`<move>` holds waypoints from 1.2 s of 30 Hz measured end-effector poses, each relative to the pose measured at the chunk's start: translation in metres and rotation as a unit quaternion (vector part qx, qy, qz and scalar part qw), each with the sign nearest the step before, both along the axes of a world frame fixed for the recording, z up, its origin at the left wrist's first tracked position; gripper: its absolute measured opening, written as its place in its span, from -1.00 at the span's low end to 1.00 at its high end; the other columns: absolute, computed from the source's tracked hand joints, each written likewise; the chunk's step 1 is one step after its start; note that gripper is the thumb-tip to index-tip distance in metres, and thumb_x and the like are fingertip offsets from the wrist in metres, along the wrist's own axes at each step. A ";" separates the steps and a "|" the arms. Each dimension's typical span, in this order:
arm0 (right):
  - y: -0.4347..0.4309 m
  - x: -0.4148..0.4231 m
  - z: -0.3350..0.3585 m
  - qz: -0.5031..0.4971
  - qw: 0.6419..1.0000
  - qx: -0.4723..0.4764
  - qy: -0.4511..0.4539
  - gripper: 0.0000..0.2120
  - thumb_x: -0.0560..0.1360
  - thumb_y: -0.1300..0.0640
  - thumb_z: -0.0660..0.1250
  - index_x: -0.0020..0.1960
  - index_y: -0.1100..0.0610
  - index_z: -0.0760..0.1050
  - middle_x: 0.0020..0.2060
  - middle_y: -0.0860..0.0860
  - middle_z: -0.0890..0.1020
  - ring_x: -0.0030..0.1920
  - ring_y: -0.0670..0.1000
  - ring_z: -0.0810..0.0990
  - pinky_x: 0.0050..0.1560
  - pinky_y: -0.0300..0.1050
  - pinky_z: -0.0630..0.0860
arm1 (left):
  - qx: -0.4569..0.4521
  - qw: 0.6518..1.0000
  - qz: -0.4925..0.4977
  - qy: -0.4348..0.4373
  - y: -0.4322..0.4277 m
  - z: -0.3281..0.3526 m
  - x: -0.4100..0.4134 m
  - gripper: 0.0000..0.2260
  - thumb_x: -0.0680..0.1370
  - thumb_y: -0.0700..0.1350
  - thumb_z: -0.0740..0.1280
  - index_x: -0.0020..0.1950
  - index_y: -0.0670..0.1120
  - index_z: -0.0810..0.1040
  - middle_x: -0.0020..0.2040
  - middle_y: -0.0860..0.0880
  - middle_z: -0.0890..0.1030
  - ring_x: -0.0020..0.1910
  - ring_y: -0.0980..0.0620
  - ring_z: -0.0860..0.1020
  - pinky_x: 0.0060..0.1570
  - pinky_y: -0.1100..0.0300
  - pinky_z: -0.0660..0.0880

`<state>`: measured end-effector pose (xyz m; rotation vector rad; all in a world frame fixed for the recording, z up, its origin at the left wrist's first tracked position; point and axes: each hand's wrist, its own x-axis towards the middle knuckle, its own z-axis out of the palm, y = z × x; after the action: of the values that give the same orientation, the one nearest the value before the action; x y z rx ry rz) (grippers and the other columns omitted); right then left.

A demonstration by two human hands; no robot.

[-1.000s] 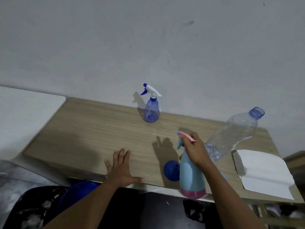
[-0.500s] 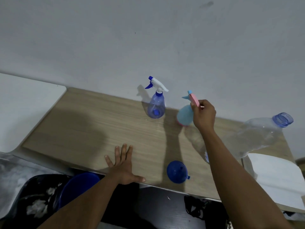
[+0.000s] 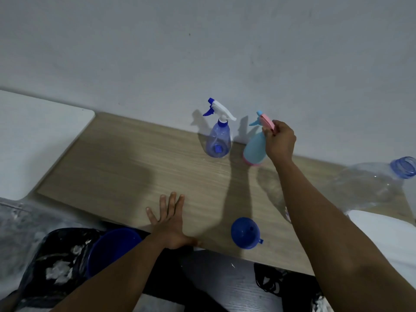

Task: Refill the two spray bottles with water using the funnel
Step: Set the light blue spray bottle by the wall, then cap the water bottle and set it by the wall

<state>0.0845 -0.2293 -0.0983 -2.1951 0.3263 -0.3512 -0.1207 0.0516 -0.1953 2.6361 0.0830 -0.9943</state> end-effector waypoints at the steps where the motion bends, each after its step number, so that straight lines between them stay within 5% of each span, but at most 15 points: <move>1: 0.000 -0.001 0.000 0.000 1.000 0.018 0.000 -0.53 0.53 0.08 0.42 0.40 0.16 0.47 0.17 0.13 0.64 0.13 0.09 0.62 0.09 -0.23 0.42 | 0.000 1.000 0.000 -0.002 0.000 0.000 0.000 0.37 0.08 0.56 0.37 0.49 0.10 -0.52 0.46 0.04 -0.59 0.42 -0.11 -0.59 0.32 -0.41 -0.46; 5: 0.000 -0.029 0.002 -0.015 0.997 0.063 -0.040 -0.34 0.49 0.01 0.47 0.50 0.10 0.29 0.31 0.09 0.49 0.16 0.01 0.56 0.13 -0.16 0.51 | -0.001 1.000 -0.002 -0.001 0.001 0.000 -0.001 0.37 0.07 0.59 0.33 0.48 0.10 -0.53 0.45 0.04 -0.60 0.40 -0.09 -0.62 0.31 -0.42 -0.45; 13: -0.012 -0.156 -0.055 0.011 0.997 0.072 0.026 -0.56 0.55 0.13 0.37 0.40 0.13 0.41 0.07 0.04 0.56 -0.04 0.06 0.59 -0.03 -0.04 0.57 | -0.002 1.000 0.010 -0.014 0.002 -0.001 -0.004 0.39 0.03 0.61 0.34 0.49 0.11 -0.52 0.45 0.06 -0.60 0.43 -0.08 -0.58 0.34 -0.40 -0.43; 19: -0.032 -0.245 -0.094 0.004 0.992 0.063 0.111 -0.70 0.61 0.20 0.25 0.33 0.18 0.46 0.00 0.06 0.61 0.01 0.06 0.61 -0.01 -0.18 0.42 | -0.007 0.999 -0.001 -0.041 -0.002 -0.004 -0.012 0.32 0.12 0.60 0.31 0.52 0.08 -0.46 0.49 0.01 -0.55 0.47 -0.13 -0.53 0.38 -0.40 -0.35; 23: -0.039 -0.278 -0.111 -0.007 0.992 0.046 0.116 -0.67 0.61 0.11 0.27 0.36 0.15 0.46 0.18 0.08 0.61 0.14 0.02 0.58 0.17 -0.08 0.49 | -0.015 0.997 -0.003 -0.070 -0.020 -0.009 -0.024 0.11 0.32 0.47 0.33 0.58 0.09 -0.30 0.54 -0.04 -0.46 0.50 -0.20 -0.46 0.45 -0.34 -0.30; 28: -0.043 -0.293 -0.113 -0.018 0.994 0.049 0.097 -0.70 0.60 0.19 0.30 0.33 0.19 0.48 0.18 0.07 0.60 0.13 -0.02 0.55 0.17 -0.16 0.44 | -0.028 0.993 -0.009 -0.116 -0.056 -0.010 -0.036 -0.05 0.38 0.34 0.37 0.60 0.16 -0.11 0.61 -0.01 -0.29 0.54 -0.27 -0.35 0.48 -0.30 -0.24; 33: -0.068 -0.294 -0.103 -0.092 0.991 0.050 0.085 -0.73 0.57 0.25 0.31 0.27 0.24 0.53 0.03 0.07 0.62 0.06 0.07 0.62 0.10 -0.16 0.45 | -0.096 0.983 0.003 -0.157 -0.082 -0.001 -0.029 -0.14 0.40 0.22 0.35 0.59 0.14 -0.02 0.62 0.07 -0.06 0.60 -0.07 -0.10 0.52 -0.22 -0.06; 36: -0.102 -0.289 -0.097 -0.136 0.985 0.001 0.105 -0.71 0.57 0.29 0.28 0.28 0.26 0.53 0.16 0.17 0.53 0.15 0.19 0.55 0.15 -0.13 0.39 | -0.140 0.962 -0.006 -0.233 -0.108 0.019 -0.013 -0.18 0.36 0.22 0.30 0.58 0.11 0.09 0.60 0.04 0.13 0.58 -0.01 0.08 0.54 -0.05 0.08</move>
<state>-0.2049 -0.3315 -0.1957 -2.1919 0.7475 -0.2674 -0.1341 -0.0565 -0.1761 2.5280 -0.1716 -0.3335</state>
